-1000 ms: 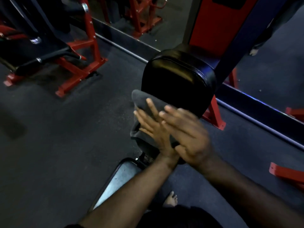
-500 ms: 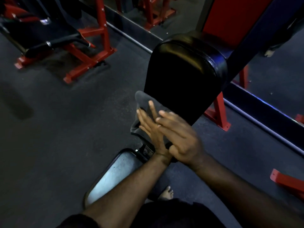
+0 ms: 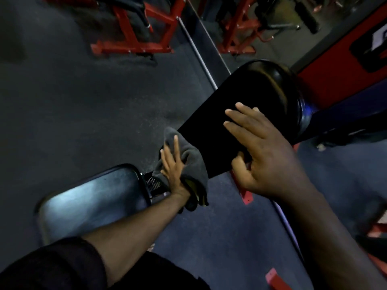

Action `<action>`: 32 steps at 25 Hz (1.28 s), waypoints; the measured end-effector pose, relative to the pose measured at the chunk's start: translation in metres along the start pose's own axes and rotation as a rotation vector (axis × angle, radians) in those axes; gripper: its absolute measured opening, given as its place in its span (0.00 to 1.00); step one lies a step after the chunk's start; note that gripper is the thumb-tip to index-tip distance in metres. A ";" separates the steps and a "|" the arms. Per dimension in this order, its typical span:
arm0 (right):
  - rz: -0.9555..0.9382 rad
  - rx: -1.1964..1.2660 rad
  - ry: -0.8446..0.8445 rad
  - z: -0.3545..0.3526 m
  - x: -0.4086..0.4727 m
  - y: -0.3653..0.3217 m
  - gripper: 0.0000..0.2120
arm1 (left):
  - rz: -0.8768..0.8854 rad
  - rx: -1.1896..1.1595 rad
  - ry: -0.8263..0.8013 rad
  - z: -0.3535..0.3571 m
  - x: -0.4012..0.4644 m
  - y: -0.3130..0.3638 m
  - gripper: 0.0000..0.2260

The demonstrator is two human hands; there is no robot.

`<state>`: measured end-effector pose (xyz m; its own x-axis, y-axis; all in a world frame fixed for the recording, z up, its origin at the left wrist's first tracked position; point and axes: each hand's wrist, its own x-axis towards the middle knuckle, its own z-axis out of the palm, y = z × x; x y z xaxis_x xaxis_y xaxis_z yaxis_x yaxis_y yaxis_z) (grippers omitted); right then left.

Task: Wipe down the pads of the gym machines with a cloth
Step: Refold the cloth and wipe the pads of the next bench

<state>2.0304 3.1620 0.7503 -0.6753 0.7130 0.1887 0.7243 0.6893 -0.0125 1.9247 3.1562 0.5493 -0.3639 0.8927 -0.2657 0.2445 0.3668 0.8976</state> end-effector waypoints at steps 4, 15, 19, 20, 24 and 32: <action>0.010 -0.367 0.093 0.020 0.002 -0.001 0.18 | 0.340 -0.012 0.042 0.001 -0.003 0.022 0.35; 0.103 -0.487 0.048 -0.024 0.038 0.016 0.24 | -0.070 0.009 0.048 0.017 0.030 -0.070 0.30; 0.115 -0.492 0.115 -0.015 0.037 0.014 0.22 | 0.194 0.044 0.142 0.011 0.012 -0.021 0.30; 0.117 -0.493 0.131 -0.013 0.037 0.015 0.21 | 0.315 0.029 0.141 0.011 0.011 -0.010 0.30; 0.092 -0.505 0.174 -0.009 0.039 0.017 0.19 | 0.163 -0.043 0.035 0.014 0.047 -0.038 0.30; 0.087 -0.507 0.217 -0.006 0.038 0.015 0.16 | -0.363 -0.258 0.069 0.026 -0.019 -0.042 0.28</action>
<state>2.0162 3.1988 0.7632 -0.6044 0.6850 0.4068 0.7887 0.4423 0.4270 1.9448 3.1306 0.5079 -0.4463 0.6955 -0.5630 -0.1392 0.5676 0.8115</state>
